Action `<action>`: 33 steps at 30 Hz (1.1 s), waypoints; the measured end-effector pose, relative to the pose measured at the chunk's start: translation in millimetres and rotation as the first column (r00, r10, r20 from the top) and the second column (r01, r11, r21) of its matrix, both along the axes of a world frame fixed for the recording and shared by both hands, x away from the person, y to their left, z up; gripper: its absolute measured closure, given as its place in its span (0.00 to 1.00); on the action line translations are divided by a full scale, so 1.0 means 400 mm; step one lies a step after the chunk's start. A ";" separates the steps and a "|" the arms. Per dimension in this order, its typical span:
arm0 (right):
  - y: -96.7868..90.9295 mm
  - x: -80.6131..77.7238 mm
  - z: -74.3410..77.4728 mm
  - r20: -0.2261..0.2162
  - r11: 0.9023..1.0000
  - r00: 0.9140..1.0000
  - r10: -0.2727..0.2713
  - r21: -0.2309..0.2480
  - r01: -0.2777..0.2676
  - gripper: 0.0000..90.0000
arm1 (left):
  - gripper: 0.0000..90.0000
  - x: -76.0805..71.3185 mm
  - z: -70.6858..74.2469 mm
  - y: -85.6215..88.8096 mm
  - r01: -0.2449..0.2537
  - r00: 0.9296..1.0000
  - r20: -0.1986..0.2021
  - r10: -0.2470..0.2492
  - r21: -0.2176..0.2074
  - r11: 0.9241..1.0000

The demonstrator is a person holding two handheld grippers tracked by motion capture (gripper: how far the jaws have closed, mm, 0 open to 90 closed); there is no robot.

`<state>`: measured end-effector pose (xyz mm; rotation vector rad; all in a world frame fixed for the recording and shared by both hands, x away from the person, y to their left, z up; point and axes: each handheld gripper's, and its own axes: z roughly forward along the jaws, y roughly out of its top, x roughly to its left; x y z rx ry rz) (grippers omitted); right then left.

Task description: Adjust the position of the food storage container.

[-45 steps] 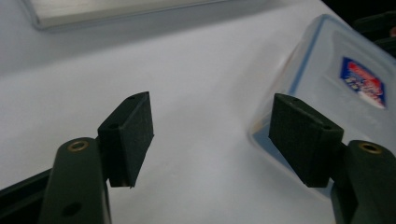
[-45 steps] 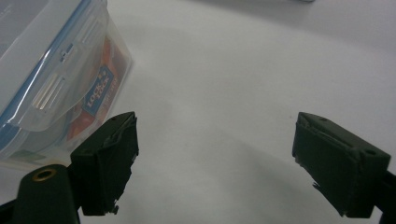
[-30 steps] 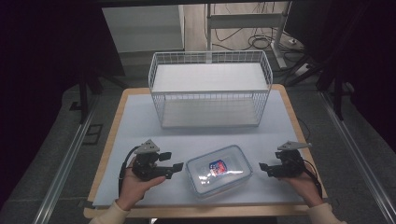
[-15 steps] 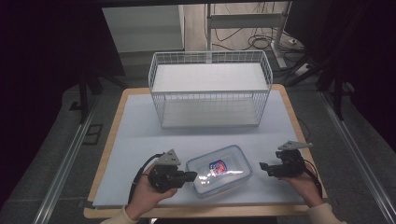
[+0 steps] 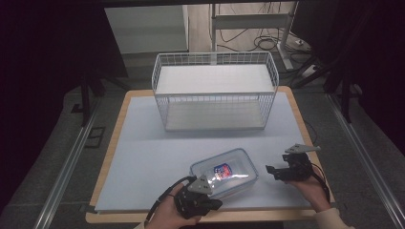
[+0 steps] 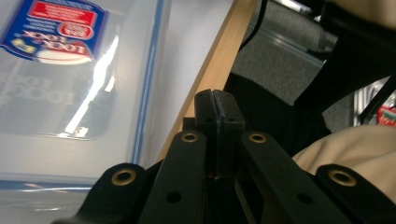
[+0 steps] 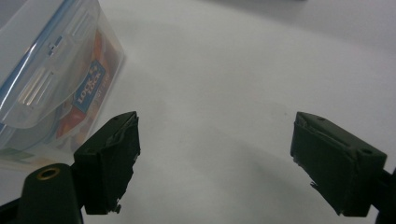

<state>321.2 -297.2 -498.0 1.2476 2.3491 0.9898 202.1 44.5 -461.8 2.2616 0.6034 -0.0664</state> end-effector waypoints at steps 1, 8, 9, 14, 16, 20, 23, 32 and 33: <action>0.000 0.000 0.000 0.000 1.000 1.000 0.000 -0.001 0.000 0.18 | 1.00 -0.001 -0.004 -0.003 0.003 1.000 0.001 -0.003 0.009 1.000; 0.001 0.001 -0.003 -0.003 1.000 1.000 0.001 -0.007 -0.001 0.18 | 1.00 -0.008 -0.045 -0.028 0.006 1.000 0.001 -0.006 0.078 0.997; 0.001 0.001 -0.003 -0.003 1.000 1.000 0.001 -0.007 -0.001 0.18 | 1.00 -0.008 -0.049 -0.030 0.005 1.000 0.003 -0.006 0.085 0.996; 0.001 0.001 -0.005 -0.007 1.000 1.000 0.002 -0.013 -0.002 0.18 | 1.00 -0.002 -0.063 -0.031 -0.023 1.000 0.023 0.020 0.113 0.993; 0.001 0.002 -0.006 -0.005 1.000 1.000 0.005 -0.015 -0.005 0.18 | 1.00 0.005 -0.065 -0.023 -0.039 0.999 0.023 0.037 0.107 0.994; 0.001 0.001 -0.007 -0.011 1.000 1.000 -0.001 -0.014 0.001 0.18 | 1.00 0.025 -0.072 -0.005 -0.050 0.999 -0.020 0.051 0.066 0.997; -0.001 0.002 -0.007 -0.012 1.000 1.000 -0.008 -0.012 0.008 0.18 | 1.00 0.029 -0.073 -0.002 -0.046 0.999 -0.027 0.048 0.066 0.997; -0.003 0.003 -0.009 -0.012 1.000 1.000 -0.007 -0.016 0.007 0.18 | 1.00 0.055 -0.075 0.033 -0.085 0.996 -0.033 0.087 0.060 0.995; -0.003 0.003 -0.009 -0.014 1.000 1.000 -0.009 -0.016 0.009 0.18 | 1.00 0.060 -0.075 0.040 -0.091 0.995 -0.039 0.094 0.059 0.994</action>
